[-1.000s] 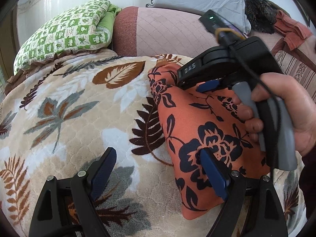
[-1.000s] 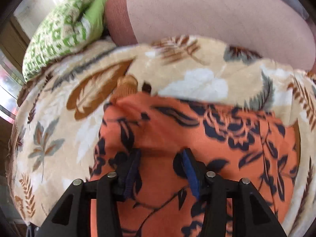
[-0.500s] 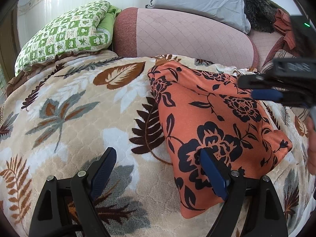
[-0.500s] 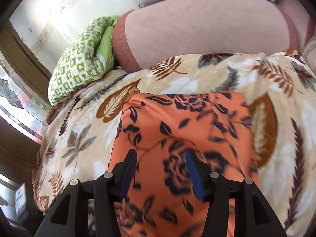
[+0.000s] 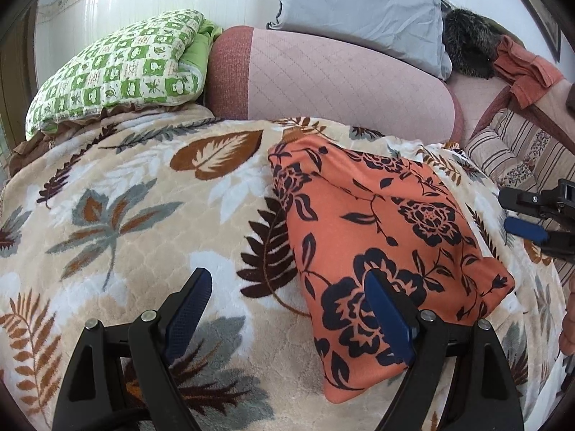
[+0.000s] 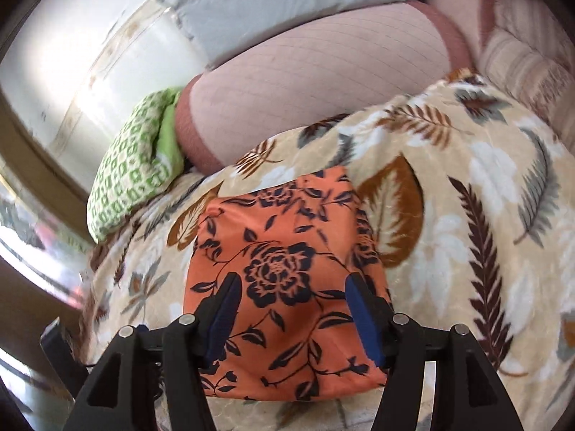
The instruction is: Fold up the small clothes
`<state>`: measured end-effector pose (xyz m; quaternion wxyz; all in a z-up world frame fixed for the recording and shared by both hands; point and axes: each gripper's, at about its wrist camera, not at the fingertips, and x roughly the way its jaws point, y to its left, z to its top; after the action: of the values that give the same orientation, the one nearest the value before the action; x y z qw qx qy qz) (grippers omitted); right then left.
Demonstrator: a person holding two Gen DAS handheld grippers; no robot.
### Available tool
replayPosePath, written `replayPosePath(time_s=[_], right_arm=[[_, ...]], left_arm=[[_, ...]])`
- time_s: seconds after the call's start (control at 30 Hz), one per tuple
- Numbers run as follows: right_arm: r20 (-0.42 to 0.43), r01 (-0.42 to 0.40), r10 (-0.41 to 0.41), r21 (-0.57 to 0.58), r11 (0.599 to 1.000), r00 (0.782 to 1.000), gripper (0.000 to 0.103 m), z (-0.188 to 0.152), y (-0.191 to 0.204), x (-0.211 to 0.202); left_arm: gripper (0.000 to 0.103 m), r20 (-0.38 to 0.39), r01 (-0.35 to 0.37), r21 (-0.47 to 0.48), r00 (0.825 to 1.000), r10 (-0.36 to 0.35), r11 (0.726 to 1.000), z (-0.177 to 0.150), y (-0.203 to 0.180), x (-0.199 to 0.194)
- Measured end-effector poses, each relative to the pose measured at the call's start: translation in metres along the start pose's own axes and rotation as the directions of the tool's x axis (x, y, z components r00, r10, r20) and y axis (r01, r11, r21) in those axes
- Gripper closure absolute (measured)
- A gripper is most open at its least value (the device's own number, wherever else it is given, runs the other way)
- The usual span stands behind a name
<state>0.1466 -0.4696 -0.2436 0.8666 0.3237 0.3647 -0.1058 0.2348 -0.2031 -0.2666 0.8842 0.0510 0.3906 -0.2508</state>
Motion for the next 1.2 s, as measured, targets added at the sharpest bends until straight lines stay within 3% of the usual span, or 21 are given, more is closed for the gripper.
replayPosePath(time_s=[0.2, 0.6, 0.83, 1.2], right_arm=[[0.007, -0.003, 0.002, 0.085, 0.996, 1.0, 0.036, -0.002, -0.017, 0.012], [-0.003, 0.009, -0.009, 0.049, 0.999, 1.0, 0.033, 0.0, -0.017, 0.033], [-0.007, -0.006, 0.007, 0.09, 0.996, 1.0, 0.033, 0.004, -0.035, 0.042], [-0.04, -0.068, 0.073, 0.115, 0.991, 0.997, 0.032, 0.003, -0.05, 0.05]], left_arm=[[0.016, 0.017, -0.01, -0.017, 1.0, 0.01, 1.0, 0.008, 0.009, 0.0], [0.016, 0.028, -0.047, -0.032, 0.998, 0.048, 0.998, 0.017, 0.022, 0.003], [0.016, 0.015, -0.07, -0.033, 0.997, 0.07, 0.997, 0.019, 0.026, 0.01], [0.016, -0.025, -0.071, -0.021, 0.997, 0.071, 0.997, 0.016, 0.021, 0.021]])
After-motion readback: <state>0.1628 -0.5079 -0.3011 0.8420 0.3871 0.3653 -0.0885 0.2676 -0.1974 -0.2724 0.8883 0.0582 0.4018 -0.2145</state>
